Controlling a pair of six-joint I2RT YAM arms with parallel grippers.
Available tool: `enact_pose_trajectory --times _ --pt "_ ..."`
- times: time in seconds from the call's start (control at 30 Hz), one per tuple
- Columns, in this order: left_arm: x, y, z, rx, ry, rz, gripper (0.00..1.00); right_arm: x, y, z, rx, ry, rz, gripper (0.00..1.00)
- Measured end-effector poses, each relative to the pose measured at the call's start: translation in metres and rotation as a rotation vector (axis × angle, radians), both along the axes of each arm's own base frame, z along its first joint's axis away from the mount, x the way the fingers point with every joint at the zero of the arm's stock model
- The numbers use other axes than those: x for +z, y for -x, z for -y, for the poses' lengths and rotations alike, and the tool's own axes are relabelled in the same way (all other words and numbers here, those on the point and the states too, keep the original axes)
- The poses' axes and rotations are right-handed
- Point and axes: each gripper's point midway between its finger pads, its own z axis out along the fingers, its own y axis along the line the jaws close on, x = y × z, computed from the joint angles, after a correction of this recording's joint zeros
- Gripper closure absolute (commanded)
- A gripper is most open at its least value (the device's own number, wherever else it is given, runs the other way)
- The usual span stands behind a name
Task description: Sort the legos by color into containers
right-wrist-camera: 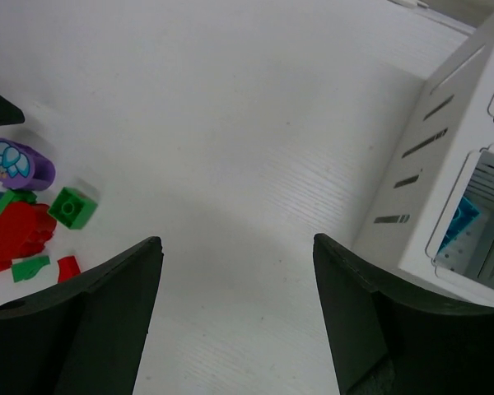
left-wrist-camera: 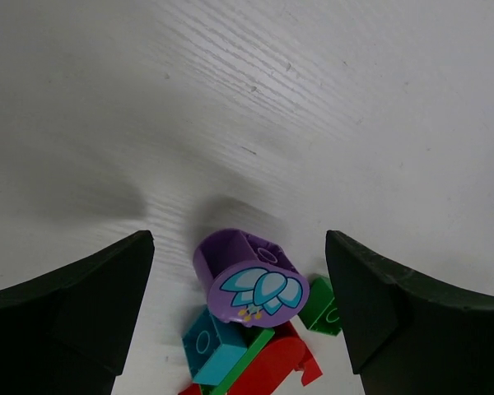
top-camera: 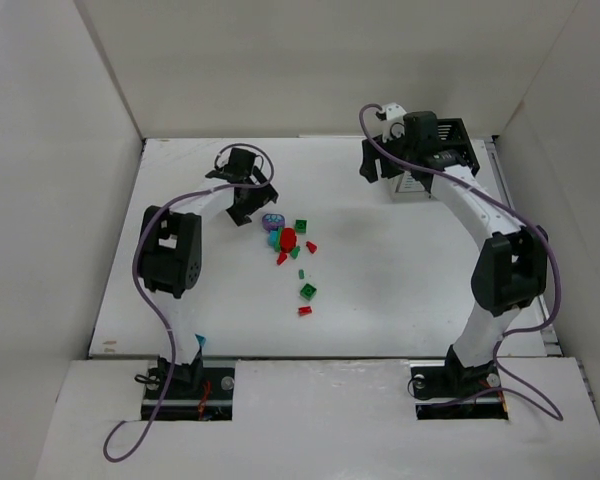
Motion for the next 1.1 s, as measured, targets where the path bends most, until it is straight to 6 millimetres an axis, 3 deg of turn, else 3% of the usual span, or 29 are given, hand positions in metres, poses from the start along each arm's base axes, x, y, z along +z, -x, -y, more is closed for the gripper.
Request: enact_pose_trajectory --times 0.17,0.33,0.47,0.67,0.77,0.8,0.87,0.93,1.1 --pt "-0.013 -0.001 0.011 -0.009 0.010 -0.027 0.27 -0.015 0.004 0.009 -0.024 0.007 -0.040 0.21" --pt "-0.016 0.000 0.026 -0.022 0.023 -0.036 0.32 -0.016 0.003 0.011 -0.033 0.002 -0.044 0.21" --pt "-0.019 0.005 0.037 -0.035 0.025 -0.047 0.45 -0.016 0.002 0.014 -0.041 0.000 -0.046 0.21" --pt "-0.023 0.010 0.040 -0.027 0.012 -0.069 0.54 -0.016 0.001 0.019 -0.055 -0.004 -0.048 0.21" --pt "-0.022 0.008 0.043 -0.026 -0.004 -0.073 0.40 -0.017 0.001 0.020 -0.059 -0.004 -0.050 0.21" --pt "-0.020 0.006 0.044 -0.028 -0.017 -0.068 0.28 -0.017 0.000 0.021 -0.062 -0.003 -0.050 0.21" --pt "-0.016 0.003 0.049 -0.049 -0.052 -0.046 0.17 -0.017 0.000 0.021 -0.064 -0.001 -0.050 0.21" --pt "-0.012 0.001 0.056 -0.080 -0.090 -0.022 0.10 -0.018 0.000 0.022 -0.068 0.001 -0.050 0.21" --pt "-0.009 0.005 0.064 -0.188 -0.180 0.011 0.08 -0.018 0.000 0.023 -0.071 0.004 -0.051 0.21"
